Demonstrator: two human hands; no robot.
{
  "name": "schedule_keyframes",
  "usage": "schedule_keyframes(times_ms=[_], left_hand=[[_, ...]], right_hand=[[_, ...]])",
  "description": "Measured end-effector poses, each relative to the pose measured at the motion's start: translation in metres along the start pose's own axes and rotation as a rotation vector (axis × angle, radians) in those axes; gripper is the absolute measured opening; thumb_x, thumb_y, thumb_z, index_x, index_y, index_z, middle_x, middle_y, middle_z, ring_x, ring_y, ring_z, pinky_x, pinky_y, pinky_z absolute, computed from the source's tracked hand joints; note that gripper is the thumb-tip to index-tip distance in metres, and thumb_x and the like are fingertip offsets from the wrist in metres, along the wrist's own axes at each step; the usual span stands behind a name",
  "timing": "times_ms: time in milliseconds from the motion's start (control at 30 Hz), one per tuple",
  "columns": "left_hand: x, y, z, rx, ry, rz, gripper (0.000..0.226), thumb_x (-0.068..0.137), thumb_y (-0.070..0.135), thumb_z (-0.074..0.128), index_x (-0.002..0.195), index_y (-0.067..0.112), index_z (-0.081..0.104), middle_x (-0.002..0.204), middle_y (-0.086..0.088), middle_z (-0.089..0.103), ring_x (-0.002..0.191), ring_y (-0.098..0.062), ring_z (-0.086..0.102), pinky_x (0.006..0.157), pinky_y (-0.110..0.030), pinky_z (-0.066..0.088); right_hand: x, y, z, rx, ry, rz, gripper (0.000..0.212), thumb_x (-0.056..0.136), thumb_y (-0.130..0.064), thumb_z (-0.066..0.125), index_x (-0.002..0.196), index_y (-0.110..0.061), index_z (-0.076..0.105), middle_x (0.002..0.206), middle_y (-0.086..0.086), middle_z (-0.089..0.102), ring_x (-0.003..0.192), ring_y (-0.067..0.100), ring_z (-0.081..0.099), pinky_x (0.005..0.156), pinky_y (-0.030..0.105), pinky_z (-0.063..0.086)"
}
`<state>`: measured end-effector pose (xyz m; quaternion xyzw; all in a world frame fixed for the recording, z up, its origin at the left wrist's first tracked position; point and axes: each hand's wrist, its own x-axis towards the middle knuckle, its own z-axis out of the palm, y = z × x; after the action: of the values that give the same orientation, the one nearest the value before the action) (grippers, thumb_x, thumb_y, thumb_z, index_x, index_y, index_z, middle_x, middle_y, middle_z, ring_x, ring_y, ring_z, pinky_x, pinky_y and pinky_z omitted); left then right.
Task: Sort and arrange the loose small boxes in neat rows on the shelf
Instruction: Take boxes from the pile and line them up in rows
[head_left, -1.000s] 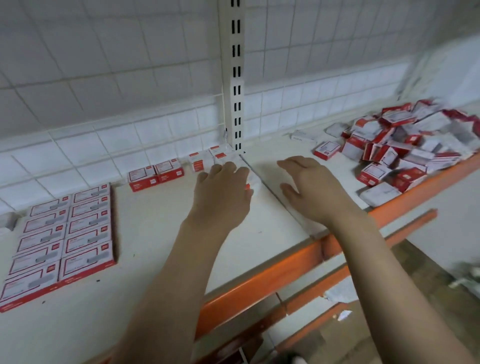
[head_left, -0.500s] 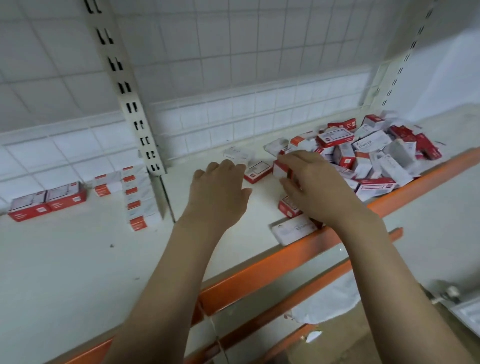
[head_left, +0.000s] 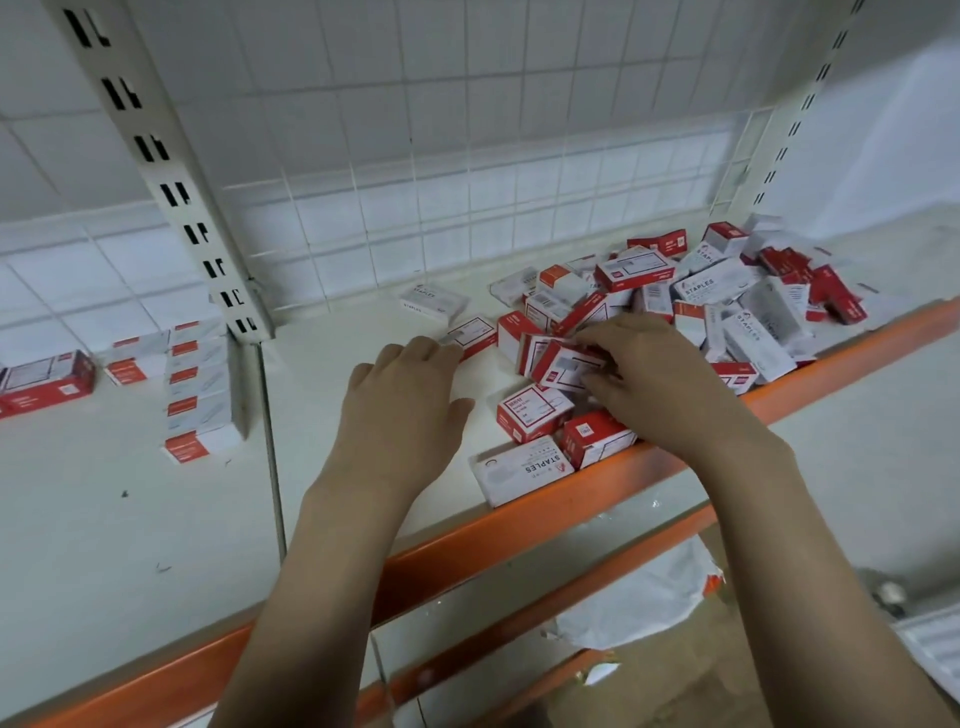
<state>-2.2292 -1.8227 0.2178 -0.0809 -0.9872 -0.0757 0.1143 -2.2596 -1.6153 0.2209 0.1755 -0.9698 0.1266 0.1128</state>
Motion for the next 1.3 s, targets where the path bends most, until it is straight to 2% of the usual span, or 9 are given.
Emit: schedule_keyframes(times_ms=[100,333,433,567,733,900,1133,1233,1300], left_hand=[[0.000,-0.001,0.000,0.014,-0.004,-0.004,0.051,0.094,0.035,0.046,0.141,0.024,0.033,0.137,0.003,0.043,0.123,-0.021,0.041,0.097,-0.033,0.033],[0.005,-0.008,0.001,0.033,-0.028,-0.025,0.049,0.093,0.034,0.047,0.139,0.024,0.036,0.135,0.002,0.044,0.122,-0.022,0.041,0.096,-0.034,0.033],[0.011,-0.007,0.002,0.047,-0.048,-0.021,0.049,0.093,0.034,0.048,0.139,0.023,0.037,0.134,0.001,0.045,0.120,-0.023,0.042,0.095,-0.035,0.034],[0.033,-0.007,0.006,0.078,-0.101,-0.031,0.049,0.092,0.033,0.049,0.137,0.019,0.039,0.130,-0.003,0.047,0.118,-0.026,0.043,0.093,-0.035,0.035],[0.068,-0.007,0.018,0.072,-0.188,-0.085,0.050,0.092,0.037,0.048,0.136,0.015,0.040,0.127,-0.007,0.049,0.118,-0.027,0.044,0.092,-0.037,0.037],[0.082,-0.006,0.036,0.090,-0.236,-0.130,0.051,0.089,0.043,0.051,0.128,0.011,0.046,0.116,-0.010,0.050,0.108,-0.027,0.049,0.084,-0.036,0.042],[0.079,-0.009,0.037,0.063,-0.178,-0.221,0.043,0.091,0.035,0.047,0.123,0.007,0.049,0.119,-0.012,0.048,0.111,-0.029,0.045,0.088,-0.036,0.037],[0.068,-0.014,0.022,0.067,-0.120,-0.244,0.039,0.091,0.032,0.050,0.120,0.005,0.049,0.118,-0.012,0.043,0.106,-0.031,0.048,0.080,-0.035,0.037],[0.057,-0.018,0.008,0.021,-0.046,-0.275,0.040,0.092,0.033,0.053,0.119,0.004,0.048,0.118,-0.012,0.041,0.099,-0.035,0.053,0.074,-0.037,0.039]], right_hand=[[0.011,0.002,0.000,-0.024,-0.067,-0.011,0.037,0.086,-0.018,0.060,0.122,-0.017,0.056,0.119,0.003,0.059,0.113,0.020,0.047,0.097,0.032,0.037],[0.031,0.006,-0.006,0.024,-0.267,-0.014,0.026,0.078,-0.025,0.070,0.097,-0.021,0.053,0.100,-0.004,0.057,0.092,0.014,0.053,0.079,0.027,0.043],[0.033,0.009,-0.005,-0.033,-0.293,-0.062,0.023,0.079,-0.030,0.069,0.086,-0.025,0.048,0.092,-0.007,0.050,0.087,0.012,0.047,0.077,0.025,0.034],[0.031,0.011,-0.009,0.014,-0.267,-0.066,0.020,0.080,-0.028,0.067,0.079,-0.022,0.049,0.082,-0.006,0.055,0.076,0.012,0.051,0.069,0.025,0.037],[0.027,0.012,-0.020,0.070,-0.183,-0.081,0.018,0.082,-0.023,0.065,0.083,-0.016,0.048,0.074,-0.006,0.053,0.068,0.012,0.049,0.058,0.021,0.033],[0.022,0.015,-0.028,0.121,-0.145,-0.075,0.016,0.083,-0.022,0.064,0.088,-0.018,0.049,0.081,-0.002,0.058,0.075,0.016,0.054,0.067,0.028,0.043],[0.022,0.010,-0.030,0.126,-0.086,-0.134,0.015,0.086,-0.025,0.062,0.098,-0.017,0.058,0.078,-0.007,0.055,0.068,0.006,0.047,0.059,0.020,0.035],[0.024,0.000,-0.028,0.145,-0.089,-0.152,0.016,0.088,-0.026,0.061,0.101,-0.019,0.057,0.072,-0.017,0.047,0.066,-0.002,0.043,0.059,0.016,0.032],[0.025,-0.010,-0.026,0.161,-0.096,-0.165,0.019,0.089,-0.027,0.059,0.106,-0.019,0.056,0.079,-0.015,0.054,0.069,0.000,0.047,0.063,0.018,0.036]])
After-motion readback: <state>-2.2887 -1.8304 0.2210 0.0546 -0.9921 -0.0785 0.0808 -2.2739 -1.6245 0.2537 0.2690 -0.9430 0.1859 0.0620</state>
